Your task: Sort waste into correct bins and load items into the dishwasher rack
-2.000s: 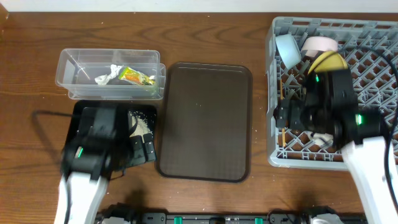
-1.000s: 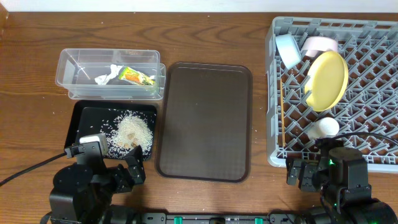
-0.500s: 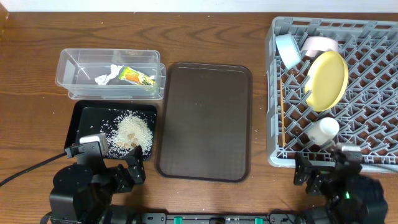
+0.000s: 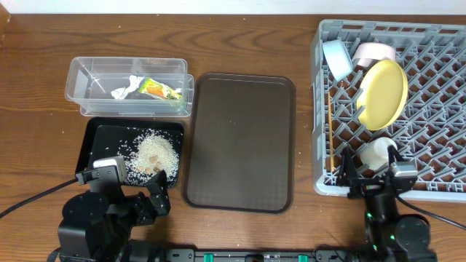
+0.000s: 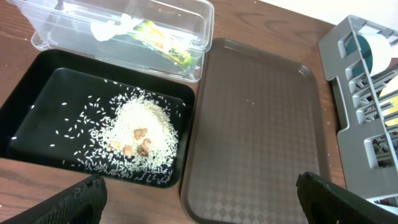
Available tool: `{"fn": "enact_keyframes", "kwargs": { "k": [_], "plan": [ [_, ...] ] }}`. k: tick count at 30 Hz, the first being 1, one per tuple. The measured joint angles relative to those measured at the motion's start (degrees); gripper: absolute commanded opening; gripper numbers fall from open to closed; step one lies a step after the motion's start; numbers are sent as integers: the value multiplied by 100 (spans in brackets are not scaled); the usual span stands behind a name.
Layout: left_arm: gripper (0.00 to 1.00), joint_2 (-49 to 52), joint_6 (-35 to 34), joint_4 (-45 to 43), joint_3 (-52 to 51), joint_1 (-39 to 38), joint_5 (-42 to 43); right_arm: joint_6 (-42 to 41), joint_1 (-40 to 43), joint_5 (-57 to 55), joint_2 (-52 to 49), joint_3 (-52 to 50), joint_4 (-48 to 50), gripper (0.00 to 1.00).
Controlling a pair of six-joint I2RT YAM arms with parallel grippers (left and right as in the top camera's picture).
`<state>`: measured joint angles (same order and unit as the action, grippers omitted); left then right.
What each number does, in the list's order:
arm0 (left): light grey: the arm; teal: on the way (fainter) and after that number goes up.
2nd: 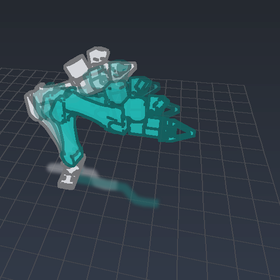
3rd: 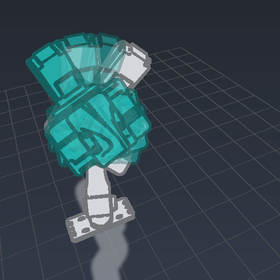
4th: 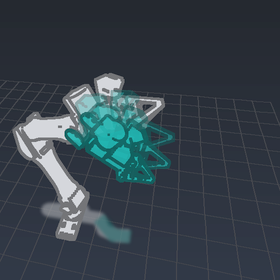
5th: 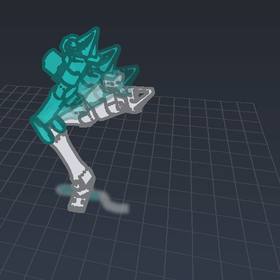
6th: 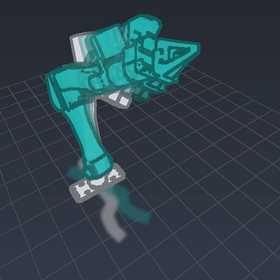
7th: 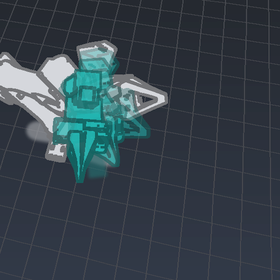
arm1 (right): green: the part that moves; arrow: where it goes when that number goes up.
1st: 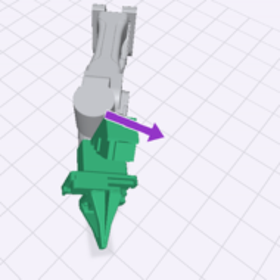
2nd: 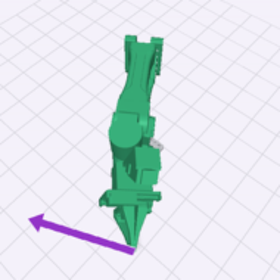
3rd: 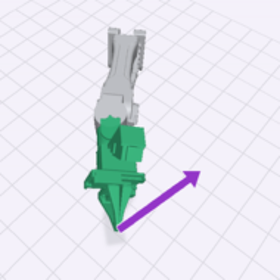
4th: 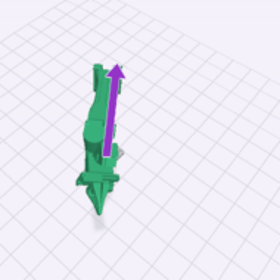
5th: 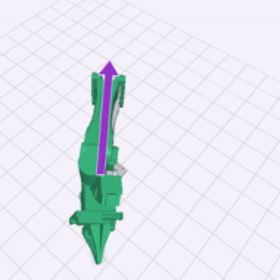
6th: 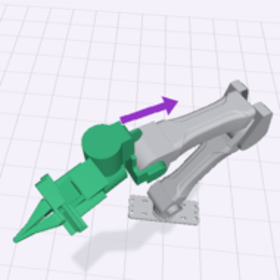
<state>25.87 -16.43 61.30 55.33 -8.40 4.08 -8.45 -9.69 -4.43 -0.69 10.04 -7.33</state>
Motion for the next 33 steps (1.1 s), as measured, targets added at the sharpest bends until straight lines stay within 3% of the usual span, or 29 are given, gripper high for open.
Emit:
{"fn": "enact_keyframes", "kwargs": {
  "k": [3, 9, 33],
  "plan": [
    [100, 0, 0, 0, -2, 0, 0, 0, 0, -17, 11, -691, 951, 99],
    [100, 0, 0, 0, -2, 0, 0, 0, 0, -17, 2, -968, 389, 99],
    [100, 0, 0, 0, -2, 0, 0, 0, 0, -15, 2, -968, 378, 99]
  ]
}}
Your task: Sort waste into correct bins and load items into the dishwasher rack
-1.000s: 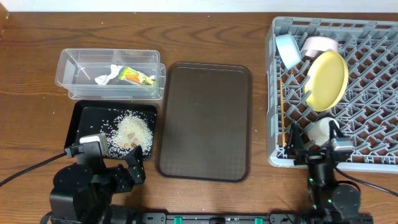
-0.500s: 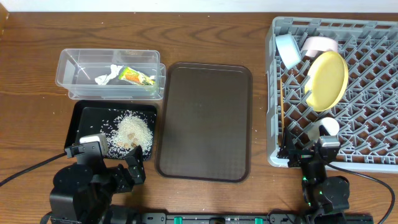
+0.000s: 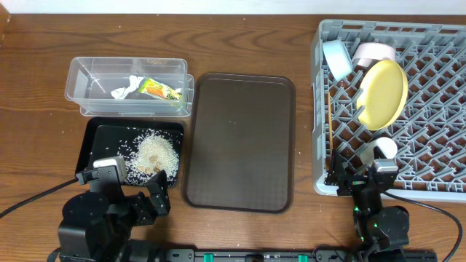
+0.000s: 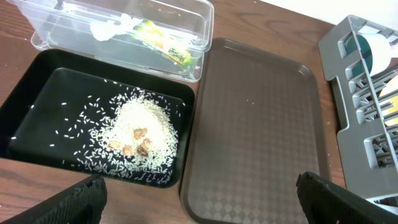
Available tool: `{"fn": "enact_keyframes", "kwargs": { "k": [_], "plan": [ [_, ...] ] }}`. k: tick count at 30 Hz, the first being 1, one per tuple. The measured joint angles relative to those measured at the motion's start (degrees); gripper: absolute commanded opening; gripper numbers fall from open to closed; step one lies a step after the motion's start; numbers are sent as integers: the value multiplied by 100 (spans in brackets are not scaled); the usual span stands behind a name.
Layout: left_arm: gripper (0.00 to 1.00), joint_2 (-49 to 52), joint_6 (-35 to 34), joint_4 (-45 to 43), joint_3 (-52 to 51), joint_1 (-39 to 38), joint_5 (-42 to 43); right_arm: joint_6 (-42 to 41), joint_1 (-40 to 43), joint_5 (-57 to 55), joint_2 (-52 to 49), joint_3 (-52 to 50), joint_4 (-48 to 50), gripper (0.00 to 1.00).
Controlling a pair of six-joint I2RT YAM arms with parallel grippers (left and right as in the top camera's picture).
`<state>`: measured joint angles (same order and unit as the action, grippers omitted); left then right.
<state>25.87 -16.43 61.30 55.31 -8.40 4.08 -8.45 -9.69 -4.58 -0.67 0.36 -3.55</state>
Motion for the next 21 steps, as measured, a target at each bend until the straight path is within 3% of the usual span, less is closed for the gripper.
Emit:
{"fn": "enact_keyframes", "kwargs": {
  "k": [16, 21],
  "plan": [
    [100, -26, 9, 59, 0, 0, -11, 0, 0, 0, 0, 0, 0, 99],
    [100, -339, 85, 190, -146, 42, -354, 0, -2, 2, 0, 0, -2, 99]
  ]
}}
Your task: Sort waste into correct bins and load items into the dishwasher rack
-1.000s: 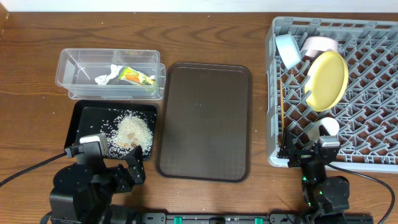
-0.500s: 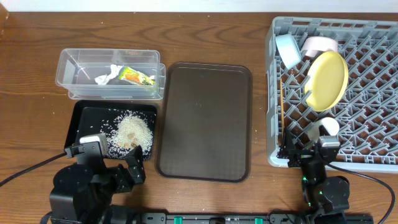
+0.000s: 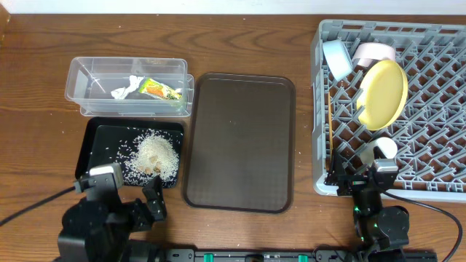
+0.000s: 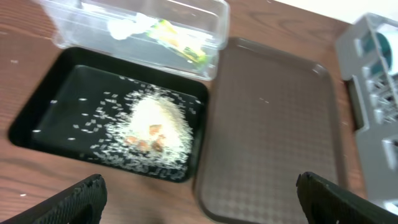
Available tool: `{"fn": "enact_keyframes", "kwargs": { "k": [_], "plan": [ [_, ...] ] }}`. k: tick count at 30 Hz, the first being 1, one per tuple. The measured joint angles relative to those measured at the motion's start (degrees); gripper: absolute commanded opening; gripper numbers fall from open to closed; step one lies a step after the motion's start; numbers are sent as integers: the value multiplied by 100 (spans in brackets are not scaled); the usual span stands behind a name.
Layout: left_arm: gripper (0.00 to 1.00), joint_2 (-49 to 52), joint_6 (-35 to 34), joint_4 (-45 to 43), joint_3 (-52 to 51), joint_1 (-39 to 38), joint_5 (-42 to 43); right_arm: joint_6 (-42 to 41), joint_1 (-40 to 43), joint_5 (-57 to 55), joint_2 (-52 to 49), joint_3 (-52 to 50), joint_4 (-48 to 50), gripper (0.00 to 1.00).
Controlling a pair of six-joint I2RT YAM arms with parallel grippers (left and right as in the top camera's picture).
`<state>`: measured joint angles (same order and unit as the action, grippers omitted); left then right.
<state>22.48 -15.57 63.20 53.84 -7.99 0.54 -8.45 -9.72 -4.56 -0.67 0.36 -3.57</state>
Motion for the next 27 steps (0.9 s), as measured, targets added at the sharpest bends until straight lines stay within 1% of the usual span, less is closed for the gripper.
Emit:
{"fn": "enact_keyframes", "kwargs": {
  "k": [3, 7, 13, 15, 17, 23, 27],
  "plan": [
    [100, -334, 72, -57, -415, 140, -208, 0, 2, -2, -2, 0, 2, 99],
    [100, -925, 129, -634, -1373, 275, -326, 0, 2, -2, 0, 0, -2, 99],
    [100, -1878, 197, -2131, -2942, 297, -402, 0, 2, -2, -2, 0, 0, 99],
    [100, -2105, 210, -2817, -3458, 297, -411, 0, 2, -2, -2, 0, 0, 99],
    [100, -2164, 212, -3458, -3873, 297, -420, 0, 2, -2, -2, 0, 0, 99],
    [100, -2173, 221, -5764, -5066, 297, -472, 0, 2, 0, 0, 0, -4, 99],
    [99, -2186, 428, -6008, -5163, 297, -481, 0, 2, 0, -2, 0, 2, 99]
  ]
}}
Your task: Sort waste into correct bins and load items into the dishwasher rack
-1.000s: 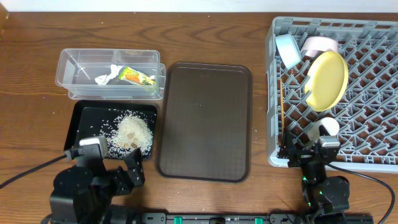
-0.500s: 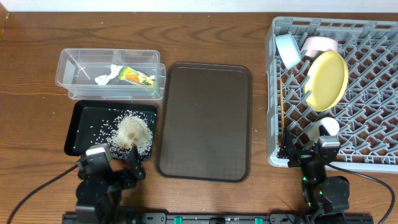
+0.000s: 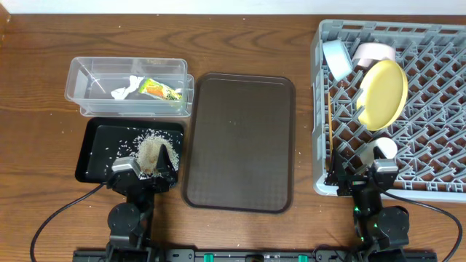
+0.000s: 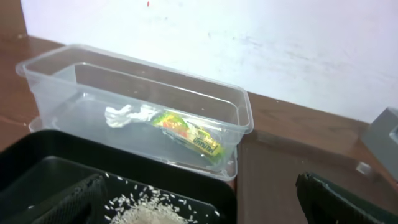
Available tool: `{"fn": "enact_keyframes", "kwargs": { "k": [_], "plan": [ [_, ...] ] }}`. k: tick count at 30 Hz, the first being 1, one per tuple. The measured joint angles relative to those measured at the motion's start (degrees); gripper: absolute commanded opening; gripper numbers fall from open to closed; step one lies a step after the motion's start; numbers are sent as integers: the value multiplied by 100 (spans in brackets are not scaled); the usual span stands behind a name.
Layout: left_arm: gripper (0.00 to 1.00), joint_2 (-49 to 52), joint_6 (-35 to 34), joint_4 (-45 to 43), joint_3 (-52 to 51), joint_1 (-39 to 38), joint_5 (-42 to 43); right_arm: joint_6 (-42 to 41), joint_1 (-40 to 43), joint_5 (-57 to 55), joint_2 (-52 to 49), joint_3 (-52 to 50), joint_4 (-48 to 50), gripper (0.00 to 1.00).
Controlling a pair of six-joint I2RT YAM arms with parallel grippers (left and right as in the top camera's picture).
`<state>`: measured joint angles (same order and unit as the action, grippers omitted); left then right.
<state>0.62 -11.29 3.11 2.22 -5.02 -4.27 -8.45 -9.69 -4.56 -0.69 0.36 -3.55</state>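
The clear bin (image 3: 131,87) holds a crumpled white paper and a green-and-orange wrapper (image 4: 186,134). In front of it, the black tray (image 3: 98,145) carries a heap of rice (image 3: 149,149). My left gripper (image 4: 200,190) hangs low over the black tray's near edge. It is open, its fingers (image 4: 68,199) far apart with nothing between them. The grey dish rack (image 3: 437,102) holds a blue cup, a pink bowl, a yellow plate (image 3: 384,93) and a white cup (image 3: 380,151). My right gripper (image 3: 362,178) rests at the rack's front edge, open and holding nothing.
A bare brown serving tray (image 3: 239,142) lies between the bins and the rack. A wooden stick (image 3: 331,127) lies along the rack's left side. A white wall (image 4: 249,37) stands behind the clear bin.
My left arm has folded down close to the black tray's front edge. Its camera now looks level across the tray at the clear bin and the wall. The right arm has not moved.
At first my right gripper stood open around the white cup in the rack, and the left hung open above the table's front. Then the right was back at the rack's front edge, the cup left standing. The left arm then shifted back, and now sits low.
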Motion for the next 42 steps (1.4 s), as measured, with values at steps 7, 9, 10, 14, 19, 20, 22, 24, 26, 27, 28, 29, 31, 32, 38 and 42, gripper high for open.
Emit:
{"fn": "enact_keyframes", "kwargs": {
  "k": [7, 9, 10, 14, 19, 20, 22, 24, 26, 27, 28, 29, 31, 32, 38, 42],
  "plan": [
    [99, 0, 433, -2, 0, 0, 9, 0, 0, -2, 0, 0, 0, 99],
    [99, 0, 490, -2, 0, 0, 28, 0, 0, -2, 0, 0, 0, 99],
    [99, 0, 516, -2, 0, 0, 28, 0, 0, -2, 0, 0, 0, 99],
    [99, 0, 549, -2, 0, 0, 46, 0, 0, -2, 0, 0, 0, 99],
    [99, 0, 557, -2, 0, 0, 46, 0, 0, -2, 0, 0, 0, 99],
    [99, 0, 557, -2, 0, 0, 46, 0, 0, -2, 0, 0, 0, 99],
    [99, 0, 557, -2, 0, 0, 46, 0, 0, -2, 0, 0, 0, 99],
    [99, 0, 557, -2, 0, 0, 46, 0, 0, -2, 0, 0, 0, 99],
    [99, 0, 557, -2, 0, 0, 46, 0, 0, -2, 0, 0, 0, 99],
    [99, 0, 557, -2, 0, 0, 46, 0, 0, -2, 0, 0, 0, 99],
    [99, 0, 557, -2, 0, 0, 46, 0, 0, -2, 0, 0, 0, 99],
    [99, 0, 557, -2, 0, 0, 46, 0, 0, -2, 0, 0, 0, 99],
    [99, 0, 557, -2, 0, 0, 46, 0, 0, -2, 0, 0, 0, 99],
    [99, 0, 560, -2, 0, 0, 46, 0, 0, -2, 0, 0, 0, 99],
    [99, 0, 560, -2, 0, 0, 46, 0, 0, -2, 0, 0, 0, 99],
    [99, 0, 557, -2, 0, 0, 46, 0, 0, -2, 0, 0, 0, 99]
  ]
}}
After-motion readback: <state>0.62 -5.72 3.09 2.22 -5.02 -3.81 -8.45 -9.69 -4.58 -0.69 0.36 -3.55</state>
